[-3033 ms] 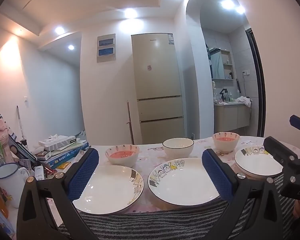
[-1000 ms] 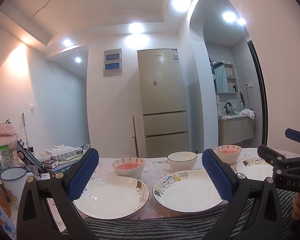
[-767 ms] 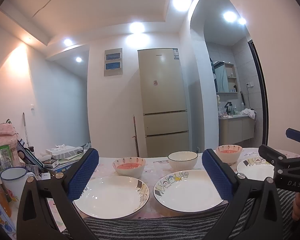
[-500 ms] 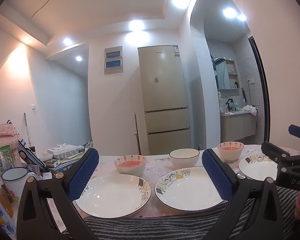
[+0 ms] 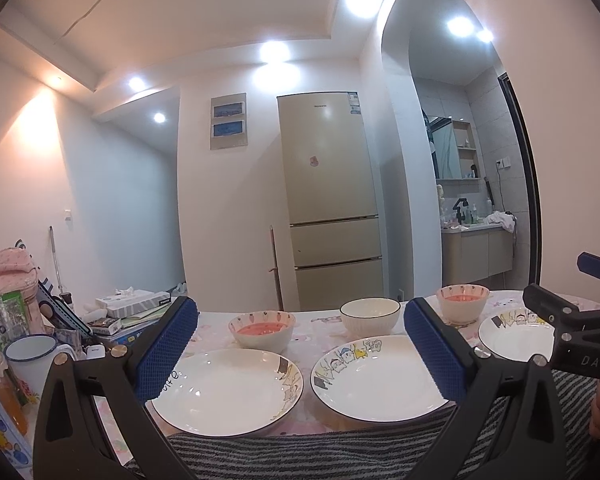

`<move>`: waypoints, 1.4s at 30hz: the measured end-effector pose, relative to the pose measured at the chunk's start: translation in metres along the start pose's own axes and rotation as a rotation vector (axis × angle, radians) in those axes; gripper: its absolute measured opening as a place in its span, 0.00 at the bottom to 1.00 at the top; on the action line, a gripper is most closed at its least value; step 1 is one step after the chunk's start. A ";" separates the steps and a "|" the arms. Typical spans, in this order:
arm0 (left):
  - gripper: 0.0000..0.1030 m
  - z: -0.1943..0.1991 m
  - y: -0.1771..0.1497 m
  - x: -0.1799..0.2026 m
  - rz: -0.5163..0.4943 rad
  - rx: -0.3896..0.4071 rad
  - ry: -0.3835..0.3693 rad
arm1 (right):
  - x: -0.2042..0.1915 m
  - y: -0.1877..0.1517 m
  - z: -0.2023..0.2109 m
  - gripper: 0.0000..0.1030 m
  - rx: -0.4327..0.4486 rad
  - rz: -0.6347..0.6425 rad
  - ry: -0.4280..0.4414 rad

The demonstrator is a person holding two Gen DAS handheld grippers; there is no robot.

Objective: Organize plates and bowls

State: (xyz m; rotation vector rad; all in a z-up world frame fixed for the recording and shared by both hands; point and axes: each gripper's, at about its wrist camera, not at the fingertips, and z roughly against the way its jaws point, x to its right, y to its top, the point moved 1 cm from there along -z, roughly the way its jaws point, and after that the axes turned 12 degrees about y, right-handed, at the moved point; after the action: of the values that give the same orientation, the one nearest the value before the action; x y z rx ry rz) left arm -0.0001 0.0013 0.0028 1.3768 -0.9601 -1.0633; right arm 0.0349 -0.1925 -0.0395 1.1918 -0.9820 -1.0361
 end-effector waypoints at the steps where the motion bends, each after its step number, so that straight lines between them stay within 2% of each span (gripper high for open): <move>1: 1.00 0.000 0.000 0.000 0.001 0.001 0.000 | 0.000 0.000 0.000 1.00 0.001 0.000 0.000; 12: 1.00 0.001 0.000 0.003 -0.032 0.008 -0.013 | -0.004 -0.002 0.000 1.00 -0.002 0.012 0.000; 19: 1.00 0.006 0.002 -0.002 0.005 0.015 -0.005 | -0.002 0.002 0.001 1.00 0.004 -0.001 0.004; 25: 1.00 0.007 0.002 0.005 -0.034 0.024 0.028 | -0.007 0.003 -0.002 1.00 -0.014 0.020 -0.001; 31: 1.00 0.007 0.002 0.012 -0.075 0.023 -0.010 | -0.010 0.006 0.004 1.00 0.017 0.036 -0.003; 35: 1.00 0.013 0.012 0.006 -0.055 0.048 0.039 | -0.008 0.011 0.006 1.00 0.005 0.017 -0.028; 39: 1.00 0.015 0.033 -0.005 -0.002 0.014 -0.014 | -0.001 0.023 0.008 1.00 -0.025 -0.042 0.014; 42: 1.00 0.014 0.047 -0.011 0.012 -0.003 -0.021 | 0.001 0.039 0.010 1.00 -0.040 -0.053 0.019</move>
State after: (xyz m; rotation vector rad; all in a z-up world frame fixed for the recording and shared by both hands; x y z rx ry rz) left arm -0.0155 0.0049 0.0505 1.3584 -0.9807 -1.0718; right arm 0.0289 -0.1930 0.0001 1.1988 -0.9151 -1.0797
